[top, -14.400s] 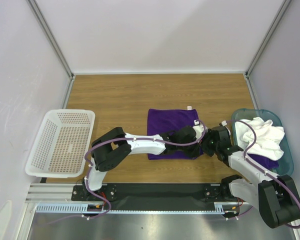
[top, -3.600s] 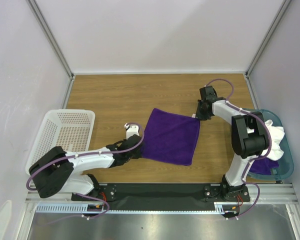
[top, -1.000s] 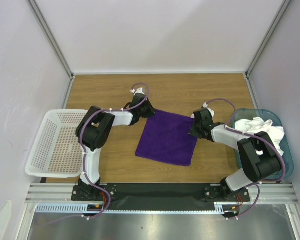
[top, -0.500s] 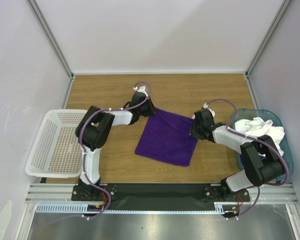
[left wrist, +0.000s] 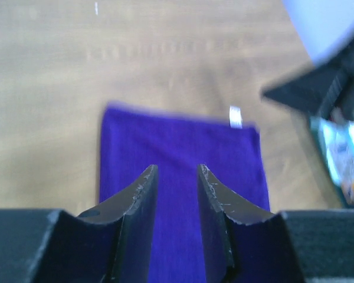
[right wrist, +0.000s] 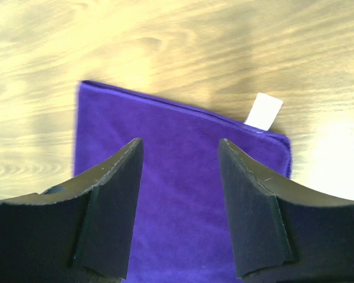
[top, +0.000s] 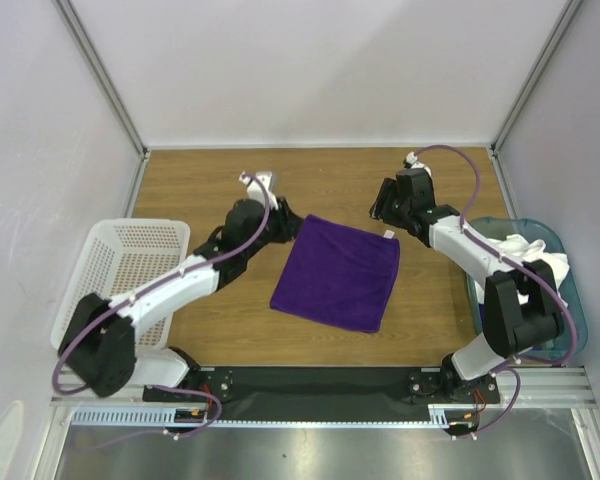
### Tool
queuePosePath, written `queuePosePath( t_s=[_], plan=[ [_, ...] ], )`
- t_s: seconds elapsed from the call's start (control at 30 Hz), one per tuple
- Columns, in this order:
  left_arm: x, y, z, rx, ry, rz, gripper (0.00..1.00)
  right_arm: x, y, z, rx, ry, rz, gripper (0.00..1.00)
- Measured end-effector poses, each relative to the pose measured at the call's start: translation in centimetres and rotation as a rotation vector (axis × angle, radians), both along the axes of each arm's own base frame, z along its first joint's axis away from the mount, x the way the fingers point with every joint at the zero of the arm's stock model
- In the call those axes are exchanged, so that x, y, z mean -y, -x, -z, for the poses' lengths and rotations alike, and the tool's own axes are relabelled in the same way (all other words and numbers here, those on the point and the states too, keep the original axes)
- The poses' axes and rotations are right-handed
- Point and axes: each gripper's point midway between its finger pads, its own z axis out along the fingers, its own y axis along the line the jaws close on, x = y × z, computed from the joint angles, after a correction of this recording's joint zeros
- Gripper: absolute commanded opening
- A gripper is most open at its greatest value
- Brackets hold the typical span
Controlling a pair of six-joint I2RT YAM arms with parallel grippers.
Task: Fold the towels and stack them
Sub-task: Fold the towel
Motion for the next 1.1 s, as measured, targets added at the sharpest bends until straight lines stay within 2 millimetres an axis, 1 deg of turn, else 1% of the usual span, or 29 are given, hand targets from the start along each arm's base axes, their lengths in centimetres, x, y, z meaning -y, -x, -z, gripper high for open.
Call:
queuePosePath(
  t_s=[0.07,0.1,0.2,0.27,0.33,0.43,0.5,0.6,0.67,0.73,0.9,0.93,1.03,1.1],
  plan=[
    [-0.5,2.2,1.2,-0.024,-0.019,-0.001,0.36,0.4,-0.1,1.6,-0.035,0.017,0.008,0.56],
    [-0.9,3.3,2.3,-0.045,-0.034,0.0,0.36,0.6,0.0,2.6,-0.056,0.026,0.011,0.53],
    [-2.1,6.3,6.7,-0.144,-0.091,0.0,0.35,1.5,0.8,5.5,-0.124,0.055,0.023,0.5],
    [-3.5,7.9,9.6,-0.214,-0.124,-0.024,0.35,2.6,1.5,7.3,-0.171,0.068,0.041,0.49],
    [-5.2,9.7,12.4,-0.285,-0.158,-0.053,0.35,3.7,2.1,8.6,-0.204,0.075,0.061,0.48],
    [-7.0,11.7,14.7,-0.353,-0.18,-0.084,0.36,4.9,2.7,9.9,-0.235,0.084,0.088,0.46],
    [-7.9,12.7,15.2,-0.375,-0.177,-0.106,0.37,5.2,2.8,10.8,-0.254,0.089,0.093,0.43],
    [-8.7,13.2,15.0,-0.374,-0.15,-0.138,0.38,5.3,2.8,12.1,-0.28,0.095,0.096,0.41],
    [-9.0,13.4,14.8,-0.373,-0.133,-0.158,0.39,5.3,2.5,12.1,-0.267,0.092,0.096,0.4],
    [-9.2,13.6,15.1,-0.381,-0.129,-0.171,0.41,5.3,2.3,12.1,-0.258,0.091,0.1,0.4],
    [-9.7,14.3,16.8,-0.424,-0.149,-0.179,0.4,5.7,1.9,12.2,-0.248,0.091,0.116,0.36],
    [-9.6,14.4,17.0,-0.43,-0.153,-0.177,0.4,5.8,1.8,12.2,-0.246,0.087,0.121,0.34],
    [-9.4,14.7,17.9,-0.456,-0.162,-0.158,0.4,6.1,1.6,12.2,-0.246,0.075,0.138,0.32],
    [-8.8,14.5,17.9,-0.451,-0.146,-0.142,0.39,6.2,1.5,12.2,-0.244,0.068,0.144,0.31]
  ],
)
